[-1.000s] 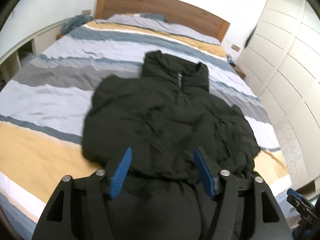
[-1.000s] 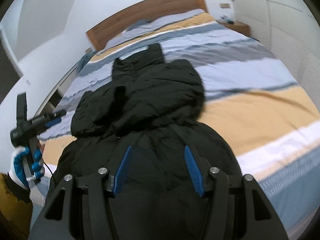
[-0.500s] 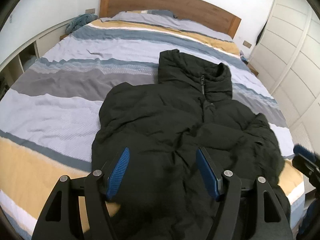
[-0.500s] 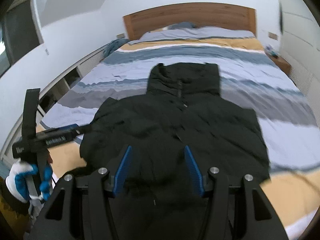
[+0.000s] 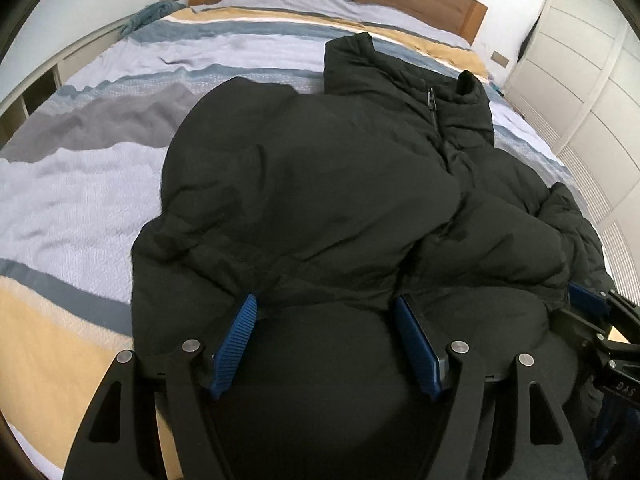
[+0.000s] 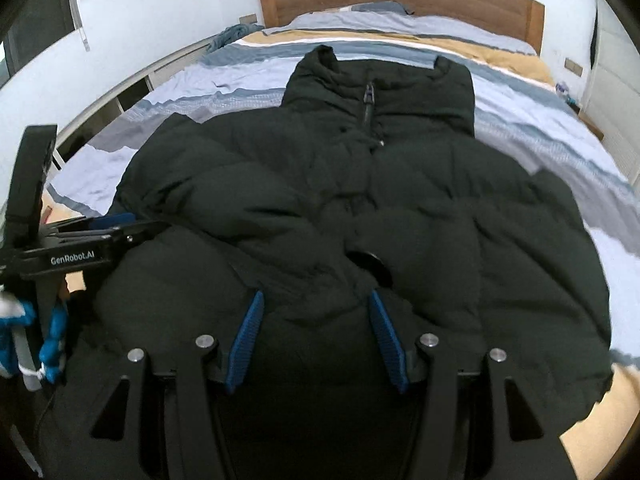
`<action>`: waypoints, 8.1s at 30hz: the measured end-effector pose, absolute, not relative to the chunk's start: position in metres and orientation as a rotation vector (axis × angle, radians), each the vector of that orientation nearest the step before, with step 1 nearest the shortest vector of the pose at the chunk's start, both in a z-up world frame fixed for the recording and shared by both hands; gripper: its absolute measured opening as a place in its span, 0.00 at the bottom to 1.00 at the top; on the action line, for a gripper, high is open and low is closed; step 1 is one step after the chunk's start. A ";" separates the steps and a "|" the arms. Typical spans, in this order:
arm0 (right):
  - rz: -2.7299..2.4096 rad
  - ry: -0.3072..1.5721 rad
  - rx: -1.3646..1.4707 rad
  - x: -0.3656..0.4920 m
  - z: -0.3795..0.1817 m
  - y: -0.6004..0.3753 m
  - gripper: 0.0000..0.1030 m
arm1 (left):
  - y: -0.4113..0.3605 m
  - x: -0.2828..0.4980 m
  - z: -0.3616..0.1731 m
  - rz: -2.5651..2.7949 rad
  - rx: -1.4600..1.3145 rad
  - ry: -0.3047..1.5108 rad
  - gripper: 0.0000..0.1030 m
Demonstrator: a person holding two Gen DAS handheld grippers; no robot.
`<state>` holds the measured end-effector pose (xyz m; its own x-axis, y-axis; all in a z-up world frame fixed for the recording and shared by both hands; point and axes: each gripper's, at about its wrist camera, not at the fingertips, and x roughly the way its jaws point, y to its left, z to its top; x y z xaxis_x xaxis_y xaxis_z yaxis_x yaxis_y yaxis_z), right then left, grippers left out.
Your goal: Fold large clothes
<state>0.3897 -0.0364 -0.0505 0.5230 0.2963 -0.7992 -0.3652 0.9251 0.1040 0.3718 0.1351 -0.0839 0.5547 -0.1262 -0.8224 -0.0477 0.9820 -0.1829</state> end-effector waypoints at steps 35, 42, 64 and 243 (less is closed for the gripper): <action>0.240 0.877 -0.098 0.303 0.057 -0.120 0.53 | 0.124 0.301 0.087 0.019 -0.065 0.867 0.91; 0.176 0.767 -0.174 0.288 0.143 -0.158 0.53 | 0.139 0.289 0.185 0.073 0.030 0.781 0.97; 0.211 0.671 0.014 0.552 0.148 -0.178 0.62 | 0.177 0.548 0.135 -0.013 -0.135 0.751 0.99; 0.457 1.216 -0.021 0.541 -0.096 -0.100 0.47 | 0.043 0.515 -0.125 -0.117 -0.002 1.093 0.79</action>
<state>0.5414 -0.0998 -0.0963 0.2684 0.3276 -0.9059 -0.3500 0.9093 0.2252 0.5154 0.0430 -0.1248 0.4541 -0.0958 -0.8858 0.0937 0.9938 -0.0595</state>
